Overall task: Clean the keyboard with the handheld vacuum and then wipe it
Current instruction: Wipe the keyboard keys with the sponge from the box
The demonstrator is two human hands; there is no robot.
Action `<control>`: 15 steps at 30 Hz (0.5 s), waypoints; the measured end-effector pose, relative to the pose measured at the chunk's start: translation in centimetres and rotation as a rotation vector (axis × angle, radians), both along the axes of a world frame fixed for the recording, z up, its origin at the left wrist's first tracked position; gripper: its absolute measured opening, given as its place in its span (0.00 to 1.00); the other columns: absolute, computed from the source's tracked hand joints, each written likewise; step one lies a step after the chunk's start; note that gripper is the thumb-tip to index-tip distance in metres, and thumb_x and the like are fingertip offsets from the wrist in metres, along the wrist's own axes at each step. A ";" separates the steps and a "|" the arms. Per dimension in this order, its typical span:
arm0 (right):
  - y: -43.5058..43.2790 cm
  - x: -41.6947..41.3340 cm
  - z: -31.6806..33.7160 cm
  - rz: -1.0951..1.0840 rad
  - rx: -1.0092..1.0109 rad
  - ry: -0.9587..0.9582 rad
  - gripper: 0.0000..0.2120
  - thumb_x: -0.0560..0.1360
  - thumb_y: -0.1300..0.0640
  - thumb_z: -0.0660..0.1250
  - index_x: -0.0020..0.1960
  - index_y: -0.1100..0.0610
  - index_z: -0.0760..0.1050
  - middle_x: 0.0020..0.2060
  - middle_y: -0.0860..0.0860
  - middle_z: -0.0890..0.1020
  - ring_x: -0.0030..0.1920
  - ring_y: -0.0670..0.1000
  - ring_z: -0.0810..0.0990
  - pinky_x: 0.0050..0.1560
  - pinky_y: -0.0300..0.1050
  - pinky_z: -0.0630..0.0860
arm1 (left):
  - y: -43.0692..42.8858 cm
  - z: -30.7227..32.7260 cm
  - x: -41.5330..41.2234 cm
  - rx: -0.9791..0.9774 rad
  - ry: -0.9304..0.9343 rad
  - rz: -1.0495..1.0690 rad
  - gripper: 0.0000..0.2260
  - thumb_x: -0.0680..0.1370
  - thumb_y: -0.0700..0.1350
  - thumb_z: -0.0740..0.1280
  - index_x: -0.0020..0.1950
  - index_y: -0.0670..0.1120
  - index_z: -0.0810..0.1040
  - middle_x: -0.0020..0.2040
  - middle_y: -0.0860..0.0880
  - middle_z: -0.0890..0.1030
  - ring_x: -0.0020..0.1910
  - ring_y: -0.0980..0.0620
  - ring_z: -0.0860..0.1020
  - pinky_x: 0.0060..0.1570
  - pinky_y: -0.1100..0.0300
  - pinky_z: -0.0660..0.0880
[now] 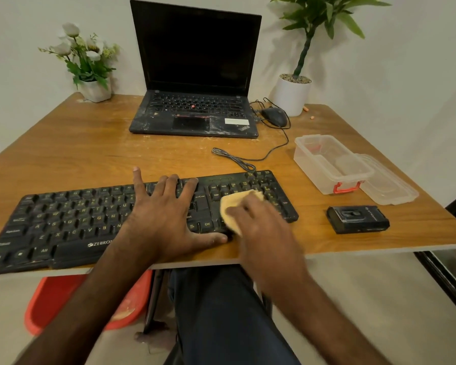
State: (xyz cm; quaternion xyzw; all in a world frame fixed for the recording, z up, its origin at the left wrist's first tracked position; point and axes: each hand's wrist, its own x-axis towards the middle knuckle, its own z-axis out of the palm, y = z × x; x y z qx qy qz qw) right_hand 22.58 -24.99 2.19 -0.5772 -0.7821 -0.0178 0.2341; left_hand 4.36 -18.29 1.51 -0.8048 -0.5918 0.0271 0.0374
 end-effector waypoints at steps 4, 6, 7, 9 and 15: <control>-1.5 -1.4 -1.0 0.179 0.048 -0.052 0.19 0.68 0.64 0.68 0.59 0.57 0.78 0.54 0.53 0.79 0.51 0.50 0.77 0.42 0.41 0.78 | 0.2 0.0 -0.4 -0.014 0.012 -0.023 0.66 0.50 0.84 0.25 0.81 0.49 0.41 0.80 0.41 0.53 0.80 0.44 0.50 0.70 0.28 0.32; -0.9 -0.3 -0.7 0.117 0.075 -0.088 0.19 0.66 0.64 0.67 0.57 0.57 0.79 0.52 0.53 0.79 0.48 0.51 0.78 0.40 0.43 0.79 | 0.3 0.1 -0.7 -0.031 0.002 -0.024 0.65 0.51 0.86 0.30 0.81 0.50 0.41 0.81 0.42 0.52 0.81 0.44 0.50 0.70 0.28 0.31; -0.9 0.5 -0.6 0.062 0.061 -0.108 0.19 0.64 0.65 0.69 0.55 0.57 0.80 0.51 0.54 0.80 0.48 0.52 0.79 0.39 0.44 0.79 | 0.3 0.1 -0.8 -0.035 -0.009 -0.024 0.64 0.53 0.87 0.33 0.81 0.51 0.40 0.81 0.43 0.52 0.81 0.45 0.50 0.70 0.28 0.31; -1.0 2.3 0.0 -0.096 0.013 -0.121 0.21 0.62 0.66 0.73 0.54 0.57 0.80 0.50 0.54 0.80 0.48 0.54 0.80 0.42 0.48 0.80 | 0.3 0.1 -0.8 -0.021 -0.010 -0.033 0.62 0.55 0.87 0.37 0.81 0.52 0.40 0.81 0.43 0.53 0.81 0.45 0.50 0.70 0.28 0.31; 0.9 4.5 2.5 -0.301 0.040 0.116 0.17 0.74 0.67 0.70 0.61 0.56 0.78 0.55 0.52 0.80 0.54 0.53 0.78 0.52 0.47 0.75 | 0.4 0.1 -0.7 -0.018 0.011 -0.037 0.60 0.58 0.87 0.39 0.81 0.51 0.41 0.80 0.42 0.53 0.80 0.44 0.52 0.69 0.28 0.30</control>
